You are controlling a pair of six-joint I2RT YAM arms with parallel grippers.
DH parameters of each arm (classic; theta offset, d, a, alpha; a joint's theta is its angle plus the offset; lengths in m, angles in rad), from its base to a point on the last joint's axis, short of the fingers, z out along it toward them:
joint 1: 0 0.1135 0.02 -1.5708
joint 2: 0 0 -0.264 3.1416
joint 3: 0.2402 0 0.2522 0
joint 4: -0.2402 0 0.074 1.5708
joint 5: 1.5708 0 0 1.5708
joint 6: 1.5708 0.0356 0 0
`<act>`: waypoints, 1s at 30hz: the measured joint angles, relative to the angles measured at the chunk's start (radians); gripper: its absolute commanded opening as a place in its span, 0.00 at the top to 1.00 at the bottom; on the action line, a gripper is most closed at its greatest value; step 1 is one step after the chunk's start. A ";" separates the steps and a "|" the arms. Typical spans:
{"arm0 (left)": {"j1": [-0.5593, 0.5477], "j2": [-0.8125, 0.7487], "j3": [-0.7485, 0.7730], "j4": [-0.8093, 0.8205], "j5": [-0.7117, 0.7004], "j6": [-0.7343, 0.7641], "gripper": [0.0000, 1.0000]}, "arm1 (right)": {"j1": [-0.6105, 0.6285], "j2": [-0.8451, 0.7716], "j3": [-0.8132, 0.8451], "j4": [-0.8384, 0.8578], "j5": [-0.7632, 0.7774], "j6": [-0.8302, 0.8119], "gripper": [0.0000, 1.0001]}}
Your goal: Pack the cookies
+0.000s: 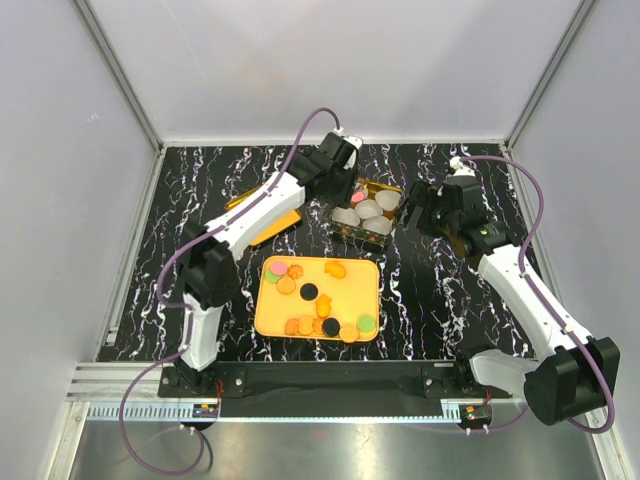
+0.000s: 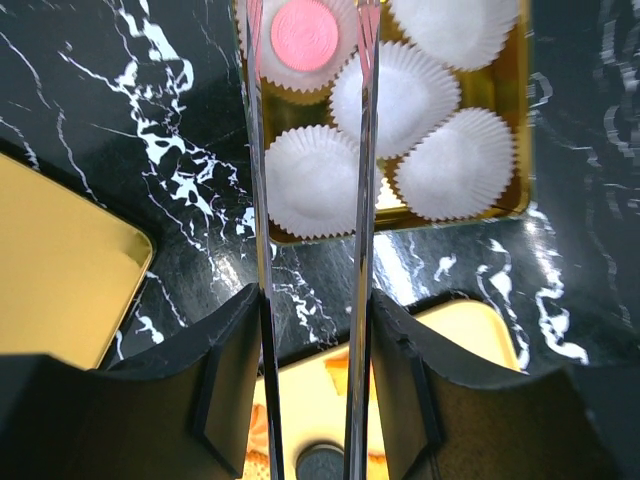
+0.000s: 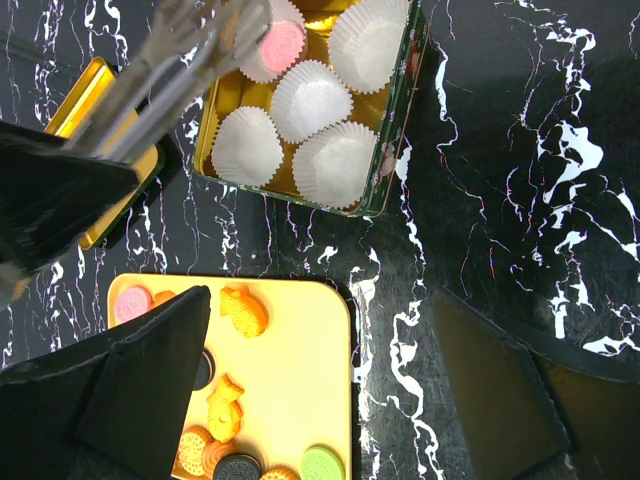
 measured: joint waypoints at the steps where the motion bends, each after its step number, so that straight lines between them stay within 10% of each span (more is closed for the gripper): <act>1: 0.000 -0.020 -0.004 0.000 0.004 0.000 0.52 | 0.000 0.000 0.000 0.000 0.000 0.000 0.00; 16: -0.022 -0.666 -0.466 -0.003 0.022 -0.003 0.51 | 0.000 0.000 0.000 0.000 0.000 -0.006 0.00; 30: -0.208 -0.830 -0.832 -0.055 0.057 -0.112 0.51 | 0.000 0.005 0.000 0.000 0.001 -0.008 0.00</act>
